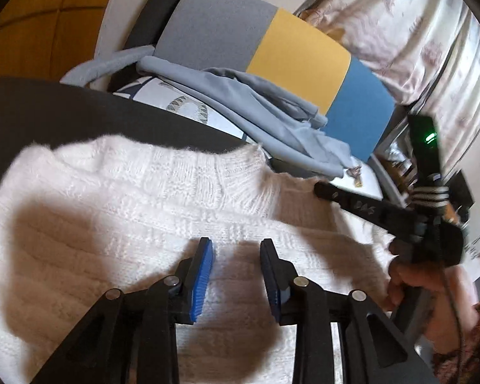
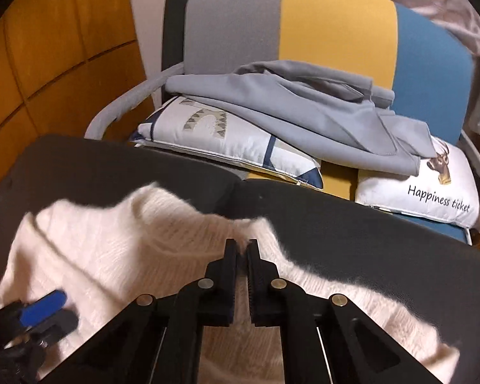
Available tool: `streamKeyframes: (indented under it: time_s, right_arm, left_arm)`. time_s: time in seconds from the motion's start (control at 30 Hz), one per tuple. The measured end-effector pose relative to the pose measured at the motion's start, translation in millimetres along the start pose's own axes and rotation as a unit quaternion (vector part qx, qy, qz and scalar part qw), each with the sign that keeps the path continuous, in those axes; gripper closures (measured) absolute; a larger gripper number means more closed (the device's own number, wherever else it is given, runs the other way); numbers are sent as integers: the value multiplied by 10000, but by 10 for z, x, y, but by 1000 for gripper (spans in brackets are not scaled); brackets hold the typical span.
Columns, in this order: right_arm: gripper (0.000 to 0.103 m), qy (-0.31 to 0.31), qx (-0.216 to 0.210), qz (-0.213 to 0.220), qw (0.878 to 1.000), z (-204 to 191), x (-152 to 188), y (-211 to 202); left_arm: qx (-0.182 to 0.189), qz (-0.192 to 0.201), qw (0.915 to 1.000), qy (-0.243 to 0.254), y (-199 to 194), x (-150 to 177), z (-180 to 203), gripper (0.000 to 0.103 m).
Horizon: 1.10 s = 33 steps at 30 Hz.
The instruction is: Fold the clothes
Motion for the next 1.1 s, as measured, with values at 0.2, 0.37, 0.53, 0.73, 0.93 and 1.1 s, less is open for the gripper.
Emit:
streamKeyframes:
  time_s: [0.2,0.37,0.53,0.73,0.93,1.1]
  right_arm:
    - [89,108,-247,166,9995,-29,-9,-109]
    - [72,-92,-1047,205,9943,-362,2,-187]
    - [95,-309,-846,-212,9957,-545,54,86]
    - [103,485,-715,-170,9961,-249,40,155]
    - [63,202,-450,612,9969,-235,208,-625]
    - [63,219,-45,510,9984,-91,637,-997]
  left_arm:
    - [-92,21,9999,99,11,6,26,72]
    - [-107,27,9999,108,30,13,40,72]
    - [-128,33,9998,126,46,11,51,72]
    - [-165,35,9997,159,53,7,54,72]
    - [-202,37,9996,192,58,6,55,72]
    - [-283,41,9992,263,58,15,70,72]
Point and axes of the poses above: each gripper's, at about its wrist camera, not at the fingertips, and y roughly the way its jaws point, z to its right, x to its underside, the point moved 4 cm from there along y, roughly the way its jaws point, and after that the axes turned 1 degree about z, right-handed, at the moved point
